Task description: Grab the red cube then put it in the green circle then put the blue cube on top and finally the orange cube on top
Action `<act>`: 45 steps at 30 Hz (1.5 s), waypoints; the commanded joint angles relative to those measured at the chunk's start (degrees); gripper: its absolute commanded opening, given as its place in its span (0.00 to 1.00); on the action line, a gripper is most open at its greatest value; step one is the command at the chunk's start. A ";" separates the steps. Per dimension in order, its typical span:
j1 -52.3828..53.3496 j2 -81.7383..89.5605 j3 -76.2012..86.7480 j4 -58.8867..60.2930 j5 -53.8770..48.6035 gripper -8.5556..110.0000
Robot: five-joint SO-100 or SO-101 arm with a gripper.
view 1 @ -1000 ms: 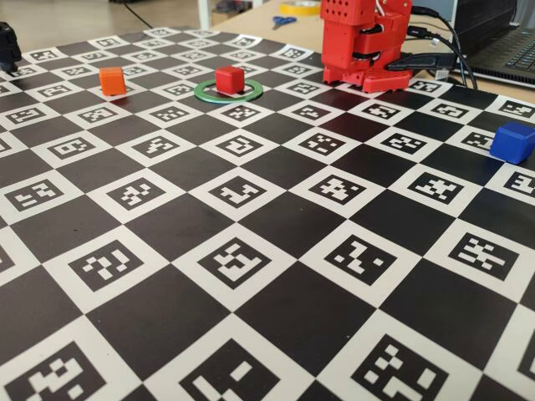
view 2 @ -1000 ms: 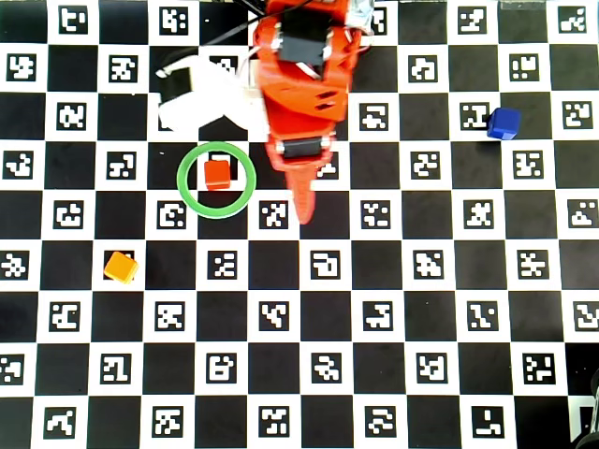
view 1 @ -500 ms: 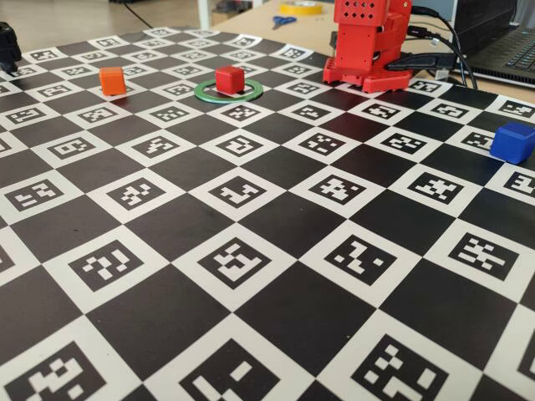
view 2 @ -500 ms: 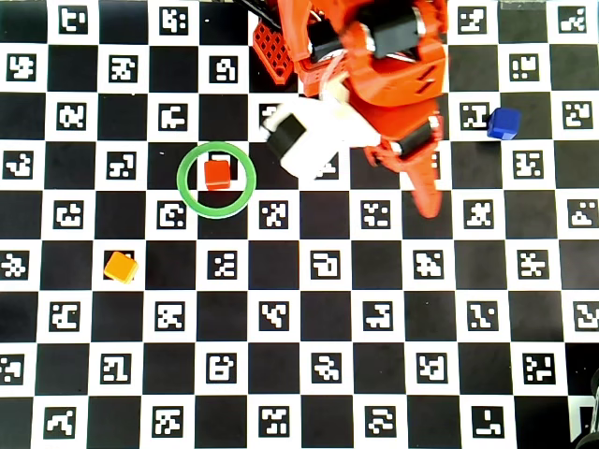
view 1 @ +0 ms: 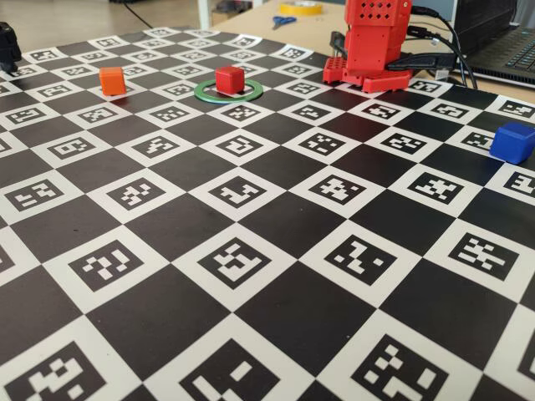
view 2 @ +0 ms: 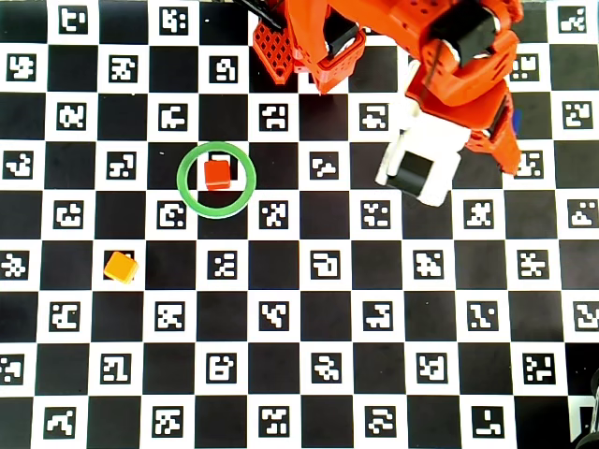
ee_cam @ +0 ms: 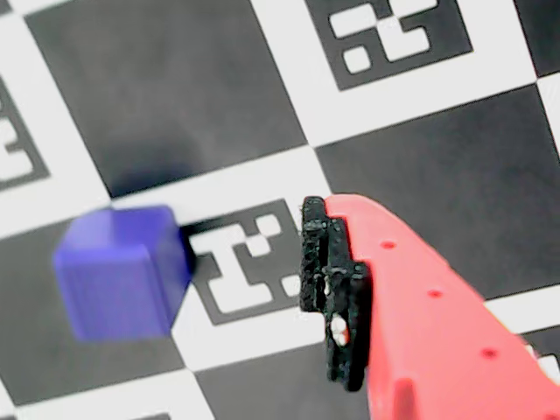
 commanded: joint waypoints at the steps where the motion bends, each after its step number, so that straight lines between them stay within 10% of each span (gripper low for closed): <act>1: -2.64 -0.35 -4.75 0.18 -1.41 0.44; 45: -20.92 -20.83 15.56 -23.38 13.45 0.44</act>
